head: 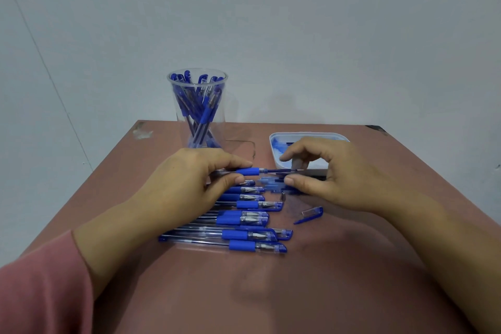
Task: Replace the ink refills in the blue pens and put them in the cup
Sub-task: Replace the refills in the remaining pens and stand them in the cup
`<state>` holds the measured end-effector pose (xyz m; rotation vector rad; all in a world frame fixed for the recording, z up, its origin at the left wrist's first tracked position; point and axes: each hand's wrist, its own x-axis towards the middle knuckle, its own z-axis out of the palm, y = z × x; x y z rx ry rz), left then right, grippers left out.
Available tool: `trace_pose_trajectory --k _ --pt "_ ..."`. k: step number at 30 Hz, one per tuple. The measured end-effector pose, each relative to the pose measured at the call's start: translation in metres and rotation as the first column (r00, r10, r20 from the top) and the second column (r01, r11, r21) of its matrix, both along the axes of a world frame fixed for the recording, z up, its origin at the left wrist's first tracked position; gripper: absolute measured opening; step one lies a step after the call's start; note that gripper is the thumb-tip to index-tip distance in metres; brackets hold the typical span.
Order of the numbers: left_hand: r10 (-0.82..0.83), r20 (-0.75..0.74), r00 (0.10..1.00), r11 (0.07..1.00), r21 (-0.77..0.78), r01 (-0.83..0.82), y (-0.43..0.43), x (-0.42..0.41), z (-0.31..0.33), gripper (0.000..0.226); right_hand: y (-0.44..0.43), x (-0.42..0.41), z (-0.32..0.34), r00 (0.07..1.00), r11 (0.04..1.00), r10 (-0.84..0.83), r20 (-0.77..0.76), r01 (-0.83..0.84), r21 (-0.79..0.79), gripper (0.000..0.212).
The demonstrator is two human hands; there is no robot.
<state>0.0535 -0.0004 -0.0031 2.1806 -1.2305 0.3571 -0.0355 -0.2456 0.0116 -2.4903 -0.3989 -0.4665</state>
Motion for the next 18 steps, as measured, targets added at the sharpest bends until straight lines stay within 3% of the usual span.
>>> trace_pose_trajectory --k 7,11,14,18 --pt "-0.037 -0.019 0.999 0.999 -0.004 0.037 -0.001 -0.003 -0.001 0.036 0.006 0.002 -0.002 0.996 0.998 0.055 -0.072 -0.056 -0.012 0.028" --pt "-0.013 -0.021 1.0 1.0 -0.006 0.013 -0.001 -0.001 -0.001 0.033 -0.006 -0.005 0.004 0.989 0.993 0.045 -0.143 -0.06 -0.105 0.043" --pt "-0.004 -0.031 1.0 1.0 -0.01 0.003 -0.001 0.0 -0.001 0.033 -0.014 -0.005 0.006 0.993 0.982 -0.022 -0.113 0.0 -0.19 0.037" --pt "0.0 -0.036 0.999 1.0 -0.002 0.0 -0.001 0.001 -0.001 0.036 -0.005 0.001 0.002 0.982 0.962 -0.035 -0.185 -0.017 -0.271 0.024"
